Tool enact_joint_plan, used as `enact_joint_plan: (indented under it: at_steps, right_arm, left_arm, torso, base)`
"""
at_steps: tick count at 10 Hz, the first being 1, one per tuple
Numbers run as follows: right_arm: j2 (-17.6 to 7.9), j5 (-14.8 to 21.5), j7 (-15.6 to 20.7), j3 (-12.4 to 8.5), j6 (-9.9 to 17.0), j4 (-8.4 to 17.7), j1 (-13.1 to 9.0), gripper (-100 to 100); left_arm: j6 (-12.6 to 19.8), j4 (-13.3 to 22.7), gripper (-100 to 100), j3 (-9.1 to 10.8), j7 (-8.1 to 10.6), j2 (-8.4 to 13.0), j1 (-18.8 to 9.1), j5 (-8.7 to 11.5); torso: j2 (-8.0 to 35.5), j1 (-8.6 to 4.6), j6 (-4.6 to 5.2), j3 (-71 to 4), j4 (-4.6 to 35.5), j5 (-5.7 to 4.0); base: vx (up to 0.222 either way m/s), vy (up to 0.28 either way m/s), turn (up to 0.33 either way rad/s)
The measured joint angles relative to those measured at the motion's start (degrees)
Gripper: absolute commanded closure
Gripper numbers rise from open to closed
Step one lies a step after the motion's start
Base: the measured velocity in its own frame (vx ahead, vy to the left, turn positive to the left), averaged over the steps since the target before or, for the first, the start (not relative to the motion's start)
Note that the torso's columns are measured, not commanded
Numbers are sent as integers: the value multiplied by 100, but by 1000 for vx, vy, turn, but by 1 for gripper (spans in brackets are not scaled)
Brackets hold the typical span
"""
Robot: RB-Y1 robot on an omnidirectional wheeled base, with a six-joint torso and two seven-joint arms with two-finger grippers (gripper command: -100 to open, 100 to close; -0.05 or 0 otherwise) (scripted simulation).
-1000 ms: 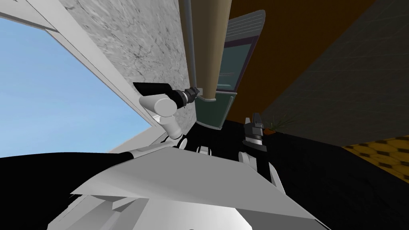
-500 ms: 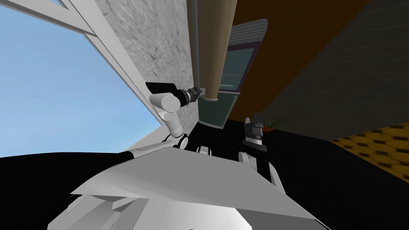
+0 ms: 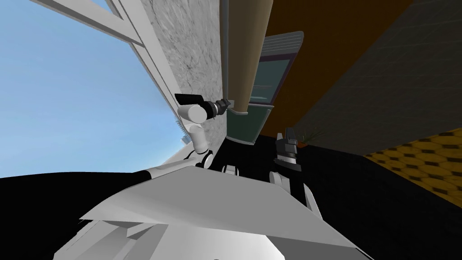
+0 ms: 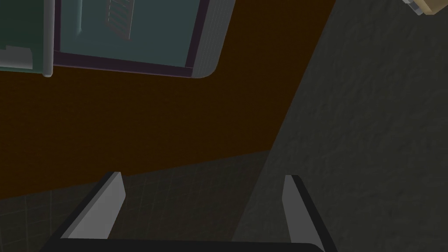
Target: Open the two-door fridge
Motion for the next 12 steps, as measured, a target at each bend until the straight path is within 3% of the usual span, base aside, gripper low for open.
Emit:
enact_joint_plan:
  at_steps: [2,3,5,9,12]
  right_arm:
    - [0,0,0,0,0,0,-1,0]
    - [-1,0,0,-1,0,0,-1,0]
    - [1,0,0,1,0,0,1,0]
    - [1,0,0,1,0,-1,1,0]
    - [1,0,0,1,0,-1,0,0]
  left_arm:
    - [-168,228,100,74,-119,-22,-86,141]
    - [-227,383,-100,121,-180,-45,-167,229]
    - [-6,341,-100,163,-119,-52,-384,188]
    - [546,240,-100,331,16,-8,-829,192]
    - [1016,176,-100,388,132,-29,-1139,130]
  torso:
    - [31,37,4,28,-2,15]
    - [40,64,4,34,3,20]
    - [36,-46,14,48,-40,-7]
    - [66,19,18,64,-26,10]
    - [78,-5,20,60,11,-4]
  base:
    - [-96,200,-72]
    - [-28,116,0]
    - [44,-46,41]
    - [35,-34,26]
    - [25,-11,22]
